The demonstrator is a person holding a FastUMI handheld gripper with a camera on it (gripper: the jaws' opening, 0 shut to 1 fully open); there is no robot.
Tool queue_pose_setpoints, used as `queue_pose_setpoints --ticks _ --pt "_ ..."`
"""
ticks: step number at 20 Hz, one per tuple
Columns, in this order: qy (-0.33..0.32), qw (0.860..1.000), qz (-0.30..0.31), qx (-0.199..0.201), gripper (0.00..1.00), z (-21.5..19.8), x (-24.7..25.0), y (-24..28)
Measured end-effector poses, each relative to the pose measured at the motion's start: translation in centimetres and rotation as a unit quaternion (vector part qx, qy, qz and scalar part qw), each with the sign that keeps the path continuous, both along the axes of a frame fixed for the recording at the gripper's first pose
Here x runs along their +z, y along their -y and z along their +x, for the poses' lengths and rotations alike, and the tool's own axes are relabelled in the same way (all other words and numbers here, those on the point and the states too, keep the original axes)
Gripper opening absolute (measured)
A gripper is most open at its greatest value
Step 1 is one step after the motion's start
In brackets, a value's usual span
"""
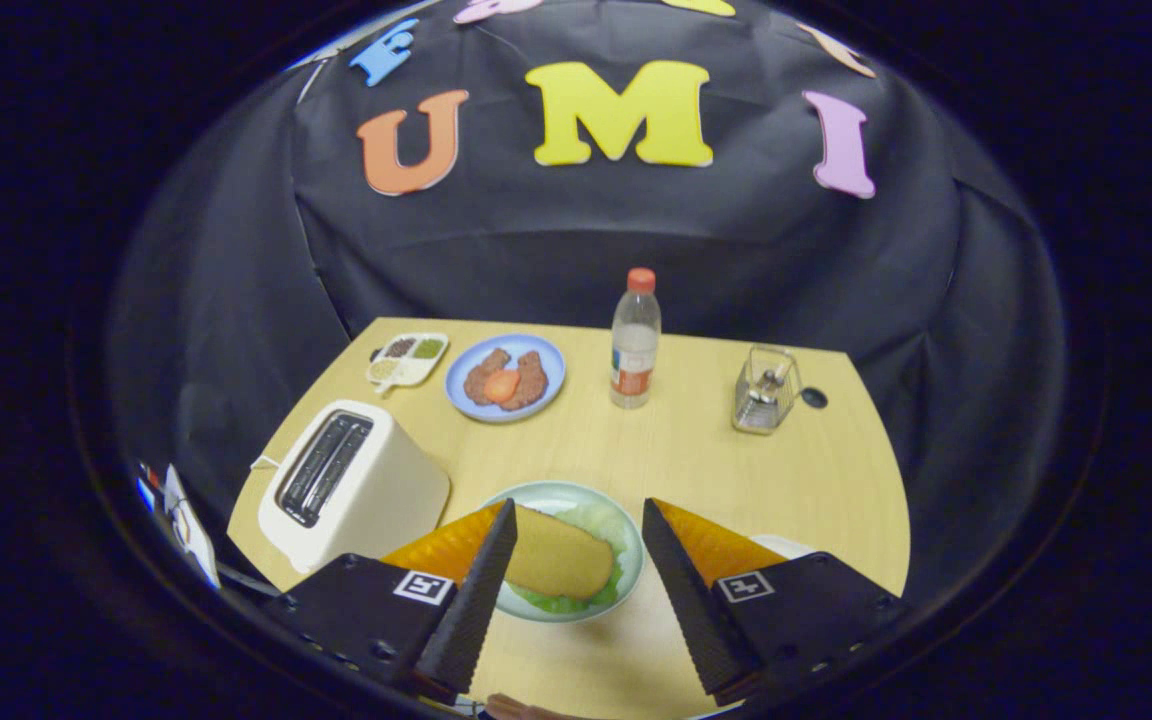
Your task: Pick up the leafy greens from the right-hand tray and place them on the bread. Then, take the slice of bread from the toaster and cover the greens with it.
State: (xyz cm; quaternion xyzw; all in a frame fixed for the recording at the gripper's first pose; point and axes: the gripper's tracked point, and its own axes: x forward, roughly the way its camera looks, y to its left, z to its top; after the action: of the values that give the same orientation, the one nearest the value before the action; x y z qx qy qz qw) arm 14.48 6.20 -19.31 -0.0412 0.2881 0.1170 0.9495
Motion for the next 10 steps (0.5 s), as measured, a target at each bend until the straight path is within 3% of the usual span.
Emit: queue_pose_setpoints --ticks 5,10 --pt "0.137 0.990 0.005 0.016 0.91 -5.6 7.0 1.2" --pt "0.266 0.964 0.023 0.007 0.94 -11.9 14.0 3.2"
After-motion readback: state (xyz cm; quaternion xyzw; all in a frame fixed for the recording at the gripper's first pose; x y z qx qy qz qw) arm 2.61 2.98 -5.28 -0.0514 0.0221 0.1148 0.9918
